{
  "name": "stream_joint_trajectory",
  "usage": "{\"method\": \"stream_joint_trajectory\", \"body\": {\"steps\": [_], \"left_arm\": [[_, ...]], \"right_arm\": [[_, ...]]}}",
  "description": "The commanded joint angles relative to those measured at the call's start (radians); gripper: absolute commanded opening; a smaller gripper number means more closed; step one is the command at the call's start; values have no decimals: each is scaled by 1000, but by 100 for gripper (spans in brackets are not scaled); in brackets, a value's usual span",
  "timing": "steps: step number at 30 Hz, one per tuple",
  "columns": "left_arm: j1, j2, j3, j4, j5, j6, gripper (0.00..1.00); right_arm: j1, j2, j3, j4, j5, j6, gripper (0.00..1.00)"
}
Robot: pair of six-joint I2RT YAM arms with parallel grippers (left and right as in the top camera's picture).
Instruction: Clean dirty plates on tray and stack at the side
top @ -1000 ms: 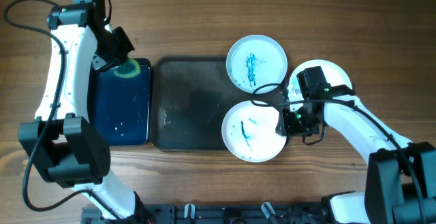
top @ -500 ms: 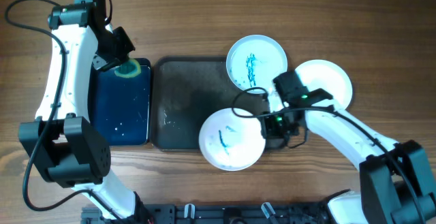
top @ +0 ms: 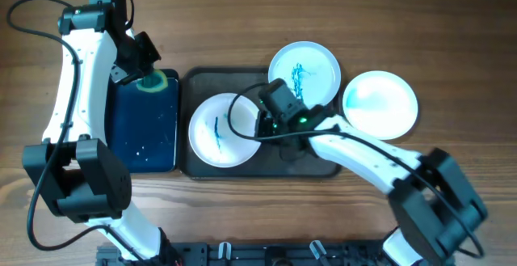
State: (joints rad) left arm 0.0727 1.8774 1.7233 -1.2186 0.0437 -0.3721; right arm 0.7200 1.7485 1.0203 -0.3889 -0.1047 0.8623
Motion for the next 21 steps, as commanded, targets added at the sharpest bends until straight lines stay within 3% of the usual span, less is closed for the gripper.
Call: {"method": "stream_joint_trajectory", "body": {"steps": [1, 2, 5, 9, 13, 15, 16, 17, 21], "left_arm": [[-4, -13, 10, 0, 12, -2, 4], [-4, -13, 10, -1, 12, -2, 4], [-4, -13, 9, -1, 12, -2, 4], [-4, -12, 8, -8, 12, -2, 4], [-4, -6, 8, -35, 12, -2, 4], [-5, -1, -6, -42, 23, -2, 4], [-6, 2, -18, -40, 44, -2, 4], [-10, 4, -43, -29, 87, -2, 4], [-61, 5, -174, 48, 185, 2, 4]], "right_arm": [[12, 42, 28, 14, 35, 50, 12], [12, 47, 38, 14, 34, 23, 23], [0, 98, 123, -70, 15, -98, 43], [-4, 246, 307, -252, 13, -236, 45], [-5, 299, 340, -253, -47, -279, 38], [-6, 301, 340, -246, -49, -278, 29], [-7, 302, 340, -244, -49, -275, 21], [-7, 303, 340, -240, -49, -263, 4], [-7, 307, 339, -233, -53, -187, 4]]}}
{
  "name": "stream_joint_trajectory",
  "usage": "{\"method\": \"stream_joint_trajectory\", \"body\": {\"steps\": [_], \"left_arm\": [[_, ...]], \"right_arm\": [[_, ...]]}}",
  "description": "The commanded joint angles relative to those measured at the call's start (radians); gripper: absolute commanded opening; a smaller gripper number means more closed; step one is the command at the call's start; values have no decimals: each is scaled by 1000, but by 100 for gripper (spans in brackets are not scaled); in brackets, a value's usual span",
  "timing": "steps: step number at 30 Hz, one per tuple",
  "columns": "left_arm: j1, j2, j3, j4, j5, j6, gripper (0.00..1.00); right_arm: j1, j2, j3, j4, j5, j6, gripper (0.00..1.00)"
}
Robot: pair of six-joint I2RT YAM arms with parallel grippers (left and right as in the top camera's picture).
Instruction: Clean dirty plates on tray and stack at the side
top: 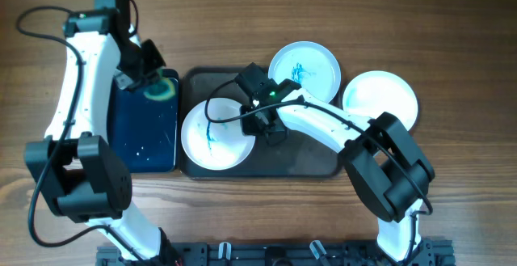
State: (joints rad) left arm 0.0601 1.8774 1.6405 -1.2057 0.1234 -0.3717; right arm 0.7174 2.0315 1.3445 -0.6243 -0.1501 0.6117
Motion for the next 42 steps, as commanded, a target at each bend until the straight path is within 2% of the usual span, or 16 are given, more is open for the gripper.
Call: {"method": "stream_joint_trajectory", "body": {"steps": [1, 4, 9, 15, 17, 20, 21, 23, 25, 26, 31, 35, 38, 39, 41, 42], "left_arm": [[-72, 5, -136, 62, 112, 2, 4], [-148, 5, -263, 150, 113, -5, 4], [-266, 5, -445, 332, 112, -93, 4], [-327, 6, -593, 467, 37, -164, 4], [-327, 6, -612, 462, 43, -129, 4], [-324, 5, -596, 457, 359, 146, 4], [-323, 5, -585, 435, 403, 187, 4], [-321, 4, -561, 376, 255, 109, 4], [-319, 3, -536, 288, -37, -119, 4], [-319, 3, -527, 255, -119, -175, 4], [-319, 0, -518, 251, -257, -236, 4], [-324, 0, -518, 338, -217, -226, 4], [-326, 0, -518, 491, 152, 47, 4], [-327, 0, -518, 516, 235, 100, 4], [-327, 0, -518, 538, 264, 113, 4], [-325, 0, -518, 536, 192, 59, 4]], "right_arm": [[-4, 26, 13, 2, -8, 82, 4], [-6, 27, 5, 2, -7, 107, 4], [-12, 27, 5, 3, -8, 106, 4], [-12, 27, 5, 3, -8, 101, 4], [-12, 27, 5, 6, -8, 101, 4], [-12, 27, 5, 14, -8, 98, 4], [-12, 27, 5, 14, -8, 98, 4], [-12, 27, 5, 14, -8, 98, 4], [-12, 27, 5, 14, -8, 98, 4], [-12, 27, 5, 14, -8, 98, 4], [-12, 27, 5, 14, -8, 97, 4], [-12, 27, 5, 14, -8, 96, 4], [-12, 27, 5, 17, -8, 96, 4], [-12, 27, 5, 18, -8, 96, 4], [-12, 27, 5, 18, -8, 95, 4], [-12, 27, 5, 17, -8, 95, 4]]}}
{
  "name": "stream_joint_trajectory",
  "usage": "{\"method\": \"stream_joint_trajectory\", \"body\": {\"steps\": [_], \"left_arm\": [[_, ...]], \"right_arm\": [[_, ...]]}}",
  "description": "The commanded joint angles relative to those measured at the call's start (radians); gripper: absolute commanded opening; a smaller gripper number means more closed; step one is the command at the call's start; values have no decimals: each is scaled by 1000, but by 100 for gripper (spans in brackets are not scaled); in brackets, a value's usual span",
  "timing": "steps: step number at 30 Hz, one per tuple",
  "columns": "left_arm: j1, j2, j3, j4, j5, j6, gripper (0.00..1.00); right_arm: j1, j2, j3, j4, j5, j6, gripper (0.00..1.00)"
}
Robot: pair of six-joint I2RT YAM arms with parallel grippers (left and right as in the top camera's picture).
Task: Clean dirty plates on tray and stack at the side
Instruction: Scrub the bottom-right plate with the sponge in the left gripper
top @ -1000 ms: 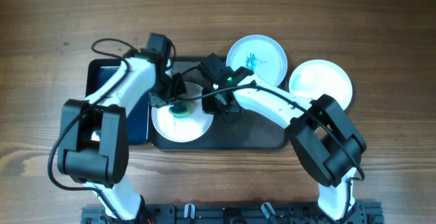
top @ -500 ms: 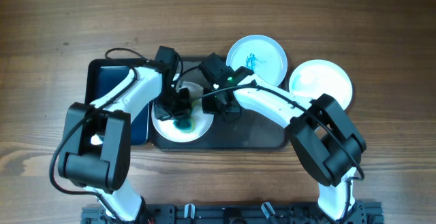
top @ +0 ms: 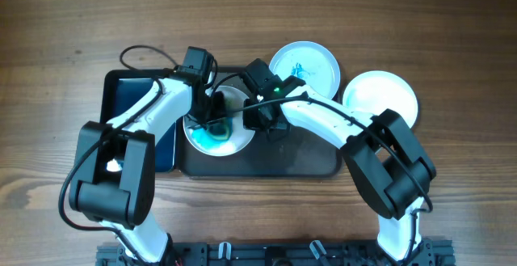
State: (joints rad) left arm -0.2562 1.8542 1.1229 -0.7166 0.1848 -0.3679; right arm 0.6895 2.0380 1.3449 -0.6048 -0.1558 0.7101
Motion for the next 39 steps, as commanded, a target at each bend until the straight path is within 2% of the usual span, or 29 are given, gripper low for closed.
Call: {"method": "stream_joint_trajectory", "body": {"steps": [1, 4, 8, 9, 11, 14, 16, 17, 18, 20, 21, 24, 26, 29, 31, 32, 34, 36, 39], "left_arm": [[-8, 23, 0, 33, 9, -41, 4], [-8, 21, 6, -47, -290, -229, 4], [-8, 21, 32, -139, -470, -292, 4], [-8, 21, 33, -143, -466, -292, 4], [-9, 22, 33, -153, -393, -287, 4], [-13, 24, 33, -124, -47, -58, 4], [-24, 24, 33, -91, 234, 148, 4], [-31, 24, 33, -87, 322, 229, 4], [-38, 24, 33, -83, 335, 251, 4], [-50, 24, 33, -53, 261, 226, 4], [-50, 24, 33, -38, 194, 167, 4], [-42, 23, 33, -13, -174, -122, 4], [-35, 23, 33, -12, -391, -247, 4], [-34, 23, 33, -26, -526, -297, 4], [-35, 23, 33, -64, -541, -303, 4], [-35, 23, 33, -87, -529, -303, 4], [-35, 23, 33, -172, -346, -257, 4], [-37, 23, 33, -186, -109, -144, 4], [-68, 23, 33, -136, 236, 98, 4]], "right_arm": [[16, 20, 4, -2, -2, -3, 4], [16, 20, 4, -3, -2, -3, 4], [16, 20, 4, -3, -3, -3, 4], [16, 20, 4, -3, -3, -3, 4], [16, 20, 4, -3, -6, -4, 4], [15, 20, 4, -3, -34, -23, 4], [7, 20, 3, -3, -61, -35, 4], [3, 21, 1, -2, -68, -37, 5], [2, 23, 1, -2, -71, -38, 4], [1, 25, 1, -2, -71, -38, 4], [1, 25, 1, -2, -71, -39, 4], [1, 25, 1, -1, -71, -42, 4], [1, 25, 1, 2, -71, -42, 5], [1, 25, 1, 2, -71, -41, 4], [1, 25, 1, 2, -70, -42, 4], [1, 25, 1, 3, -70, -42, 4], [1, 25, 1, 10, -71, -42, 4], [1, 25, 1, 10, -71, -42, 4], [1, 25, 1, 13, -71, -42, 4]]}}
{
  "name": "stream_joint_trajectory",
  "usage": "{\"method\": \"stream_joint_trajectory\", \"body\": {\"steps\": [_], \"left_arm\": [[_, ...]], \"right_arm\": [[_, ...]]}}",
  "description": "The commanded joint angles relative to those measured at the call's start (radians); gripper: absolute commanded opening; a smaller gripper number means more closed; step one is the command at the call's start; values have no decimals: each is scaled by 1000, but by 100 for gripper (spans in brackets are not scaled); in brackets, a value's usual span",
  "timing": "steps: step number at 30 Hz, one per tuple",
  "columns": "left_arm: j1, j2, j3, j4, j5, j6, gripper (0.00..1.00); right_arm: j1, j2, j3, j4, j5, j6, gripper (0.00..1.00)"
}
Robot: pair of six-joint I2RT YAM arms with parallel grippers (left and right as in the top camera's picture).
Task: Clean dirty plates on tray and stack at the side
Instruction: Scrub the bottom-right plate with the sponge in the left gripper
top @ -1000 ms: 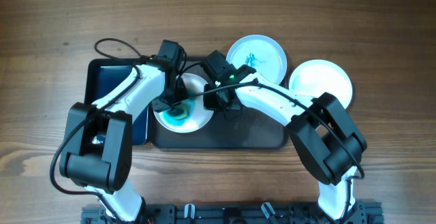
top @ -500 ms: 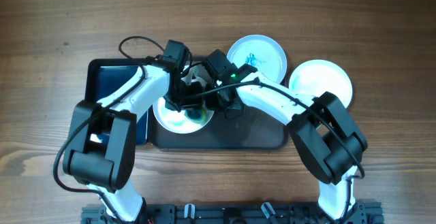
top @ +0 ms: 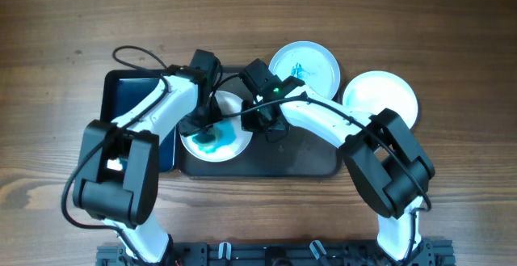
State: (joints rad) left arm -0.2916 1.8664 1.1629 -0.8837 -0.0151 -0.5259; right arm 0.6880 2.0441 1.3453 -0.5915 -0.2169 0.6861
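On the black tray (top: 291,159) lies a white plate (top: 230,141) smeared with teal. My left gripper (top: 202,128) is over its left half, shut on a green sponge (top: 208,140) that presses on the plate. My right gripper (top: 249,120) is at the plate's right rim and looks shut on it. A second dirty plate (top: 305,68) with blue scribbles sits at the tray's far edge. To the right of the tray, a clean white plate (top: 380,100) rests on the table.
A dark blue tray (top: 133,112) lies left of the black tray, partly under my left arm. Both arms cross above the black tray's left half. Cables loop near the wrists. Wooden table surrounds it all.
The left gripper with the sponge has shifted a little toward the near-left part of the plate, and the teal smear now sits lower on it. The right gripper stays at the plate's right rim.
My left gripper was at the sponge on the blue tray while the right gripper was by the plate's right rim. Then the plate sat further left, the right gripper at its rim. Later the left gripper had the sponge on the plate, and it now rubs nearer.
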Motion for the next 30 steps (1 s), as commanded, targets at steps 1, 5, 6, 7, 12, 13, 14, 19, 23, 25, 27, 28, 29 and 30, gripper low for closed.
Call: {"method": "stream_joint_trajectory", "body": {"steps": [1, 5, 6, 7, 12, 13, 14, 19, 23, 25, 27, 28, 29, 30], "left_arm": [[-41, 11, -7, 47, 484, 292, 4], [-61, 11, -7, 138, 416, 262, 4], [-56, 11, -7, 154, 335, 205, 4], [-51, 11, -7, 168, 235, 143, 4], [-6, 11, 8, 172, -158, -74, 4], [3, 11, 21, 139, -193, -93, 4], [9, 11, 35, 103, -216, -97, 4], [21, 11, 127, -119, -345, -118, 4], [31, 9, 242, -221, -175, -33, 4], [58, 1, 305, -244, -54, 27, 4], [106, -19, 375, -278, 38, 76, 4], [128, -28, 398, -291, 45, 78, 4], [150, -39, 414, -299, 45, 78, 4], [174, -51, 424, -304, 45, 79, 4]], "right_arm": [[3, 19, 1, 0, -10, -18, 4], [3, 19, 1, -2, -10, -25, 4], [3, 19, 1, -2, -10, -26, 4], [3, 19, 1, -1, -10, -26, 4], [3, 19, 1, 0, -10, -26, 4], [3, 19, 1, 0, -10, -29, 4], [3, 19, 1, 0, -10, -29, 4], [3, 19, 1, 3, -10, -29, 4], [3, 19, 1, 3, -22, -34, 4], [3, 19, 1, 4, -44, -59, 4], [3, 17, 1, 3, -54, -78, 4], [3, 13, 2, 3, -63, -84, 4], [3, 5, 2, 3, -66, -93, 4], [3, -3, 2, 3, -68, -111, 4]]}}
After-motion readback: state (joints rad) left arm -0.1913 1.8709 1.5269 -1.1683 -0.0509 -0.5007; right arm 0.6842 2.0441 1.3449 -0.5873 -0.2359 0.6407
